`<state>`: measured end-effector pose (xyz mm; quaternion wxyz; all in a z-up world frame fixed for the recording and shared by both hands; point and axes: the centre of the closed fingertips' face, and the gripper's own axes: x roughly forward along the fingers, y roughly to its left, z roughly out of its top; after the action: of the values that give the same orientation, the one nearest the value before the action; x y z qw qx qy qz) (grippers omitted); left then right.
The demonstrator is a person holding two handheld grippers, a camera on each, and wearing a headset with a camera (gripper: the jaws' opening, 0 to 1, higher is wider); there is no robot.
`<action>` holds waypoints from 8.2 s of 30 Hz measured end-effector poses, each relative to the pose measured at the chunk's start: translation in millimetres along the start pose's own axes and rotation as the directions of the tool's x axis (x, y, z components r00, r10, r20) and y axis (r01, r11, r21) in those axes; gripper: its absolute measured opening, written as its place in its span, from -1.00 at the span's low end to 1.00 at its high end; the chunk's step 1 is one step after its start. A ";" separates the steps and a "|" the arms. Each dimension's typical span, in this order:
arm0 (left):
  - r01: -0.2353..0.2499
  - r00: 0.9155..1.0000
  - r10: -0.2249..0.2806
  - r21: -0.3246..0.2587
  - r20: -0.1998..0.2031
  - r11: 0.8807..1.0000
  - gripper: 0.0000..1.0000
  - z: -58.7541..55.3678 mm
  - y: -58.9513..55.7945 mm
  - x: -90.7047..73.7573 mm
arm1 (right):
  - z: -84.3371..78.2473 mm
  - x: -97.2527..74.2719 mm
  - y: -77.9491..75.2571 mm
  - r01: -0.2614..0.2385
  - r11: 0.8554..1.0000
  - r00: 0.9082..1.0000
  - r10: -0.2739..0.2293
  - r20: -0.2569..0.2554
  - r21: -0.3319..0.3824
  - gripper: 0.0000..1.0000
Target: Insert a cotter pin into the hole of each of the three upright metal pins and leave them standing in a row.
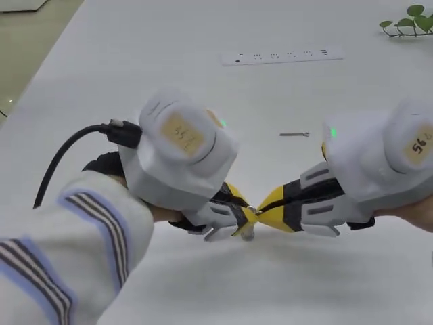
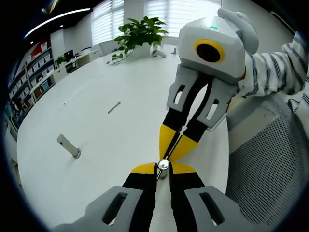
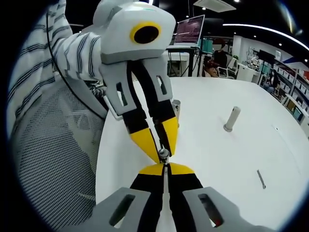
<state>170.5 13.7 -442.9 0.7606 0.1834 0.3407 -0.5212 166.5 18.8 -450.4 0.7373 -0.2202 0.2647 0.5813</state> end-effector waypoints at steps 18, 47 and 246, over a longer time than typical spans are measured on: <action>-0.029 0.999 0.027 0.050 0.036 0.998 -0.71 -0.4 2.6 2.3 | -6.2 0.3 2.1 -0.019 1.000 1.000 0.019 0.008 0.009 -0.92; -0.204 0.933 0.263 -0.240 0.245 0.949 0.97 -29.9 20.3 -75.7 | 2.2 14.3 10.4 -0.070 0.992 0.994 0.060 0.096 0.106 -0.68; -0.340 0.880 0.436 -0.390 0.188 0.856 0.74 -65.7 45.3 -135.2 | 20.1 15.5 -26.5 -0.276 0.948 0.953 0.292 0.084 -0.158 -0.93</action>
<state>160.2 163.4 -396.5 0.9099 0.0398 0.2755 -0.3076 197.9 37.0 -444.6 0.6409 -0.2014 0.2114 0.7099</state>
